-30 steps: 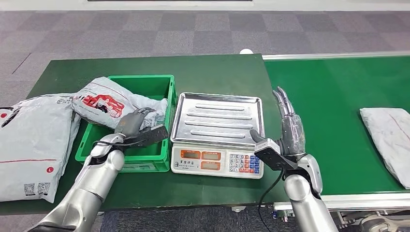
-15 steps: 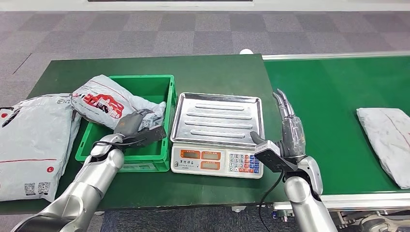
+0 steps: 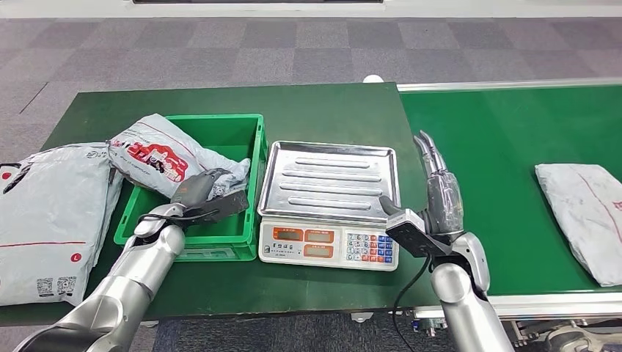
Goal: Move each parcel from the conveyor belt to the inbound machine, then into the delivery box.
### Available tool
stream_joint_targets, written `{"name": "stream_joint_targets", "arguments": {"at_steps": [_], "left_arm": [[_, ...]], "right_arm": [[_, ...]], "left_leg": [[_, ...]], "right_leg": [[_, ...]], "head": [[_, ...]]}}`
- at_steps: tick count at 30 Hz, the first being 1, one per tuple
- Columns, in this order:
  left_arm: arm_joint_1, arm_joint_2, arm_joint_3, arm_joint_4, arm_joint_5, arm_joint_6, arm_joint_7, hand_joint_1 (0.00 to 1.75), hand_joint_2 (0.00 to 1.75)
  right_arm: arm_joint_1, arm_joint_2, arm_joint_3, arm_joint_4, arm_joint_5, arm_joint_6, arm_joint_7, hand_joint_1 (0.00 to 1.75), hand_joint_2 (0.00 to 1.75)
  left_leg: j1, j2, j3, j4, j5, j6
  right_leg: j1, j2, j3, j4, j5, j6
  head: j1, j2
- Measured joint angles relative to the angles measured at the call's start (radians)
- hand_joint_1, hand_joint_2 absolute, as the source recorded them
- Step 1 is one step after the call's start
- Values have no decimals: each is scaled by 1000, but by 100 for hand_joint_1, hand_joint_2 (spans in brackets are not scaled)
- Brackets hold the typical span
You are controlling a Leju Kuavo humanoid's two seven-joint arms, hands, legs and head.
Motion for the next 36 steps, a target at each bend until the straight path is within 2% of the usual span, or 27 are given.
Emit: {"name": "stream_joint_targets", "arguments": {"at_steps": [7, 11, 14, 15, 18, 19, 21, 24, 27, 32, 36], "left_arm": [[0, 0, 0, 0, 2, 0, -4, 175, 175], [7, 0, 6, -8, 37, 24, -59, 175, 175], [9, 0, 9, -11, 44, 28, -70, 175, 175], [12, 0, 11, -13, 48, 32, -79, 146, 175], [34, -1, 27, -51, 105, 22, -157, 15, 175], [45, -2, 32, -70, 137, 5, -195, 0, 175], [75, -2, 35, -120, 226, -79, -288, 0, 175], [147, 0, 25, -236, 402, -297, -427, 0, 175], [217, 16, -19, -349, 535, -431, -464, 0, 175], [268, 73, -159, -516, 744, -495, -470, 0, 175], [271, 91, -201, -541, 772, -478, -469, 0, 175]], "right_arm": [[-2, 0, 0, 1, 0, 3, 0, 0, 175], [-2, 0, 0, 2, 0, 4, 0, 0, 175], [-2, 0, 0, 2, 0, 4, 0, 0, 175], [-2, 0, 0, 2, 0, 4, 0, 0, 175], [-6, 0, 0, 11, -5, 5, -3, 0, 175], [-8, 0, 0, 15, -9, 5, -5, 0, 175], [-13, 0, 0, 21, -20, 6, -12, 0, 175], [-29, -1, 0, 37, -37, 9, -25, 0, 175], [-48, -1, 0, 54, -45, 10, -31, 0, 175], [-55, -3, 0, 70, -53, 10, -35, 0, 175], [-55, -5, 0, 71, -53, 10, -35, 0, 175]], "left_leg": [[0, 0, 0, 0, 0, 0], [0, 0, 1, -1, 0, 0], [0, 0, 1, -1, 0, 0], [0, 0, 1, -1, 0, 0], [0, 0, 0, -1, 0, 0], [0, 0, 0, -1, 0, 0], [0, 0, 0, -1, 0, 0], [0, -2, -2, 0, 0, 0], [0, -3, -3, 0, 0, 0], [0, -5, -4, 0, 0, 0], [0, -6, -4, 0, 0, 0]], "right_leg": [[0, 0, 0, 0, 0, 0], [0, 0, 0, 0, 0, 0], [0, 0, 0, 0, 0, 0], [0, 0, 0, 0, 0, 0], [0, 0, 0, 0, 0, 0], [-1, 0, 0, 0, 0, 0], [-1, 0, -1, 0, 0, 0], [-1, -1, -1, 0, -2, 1], [-1, -2, -2, 0, -2, 1], [-1, -4, -3, 0, -2, 1], [-1, -5, -2, 0, -2, 1]], "head": [[0, 0], [0, 0], [0, 0], [0, 0], [0, 0], [0, 0], [0, 0], [0, 0], [0, 0], [0, 0], [0, 0]]}}
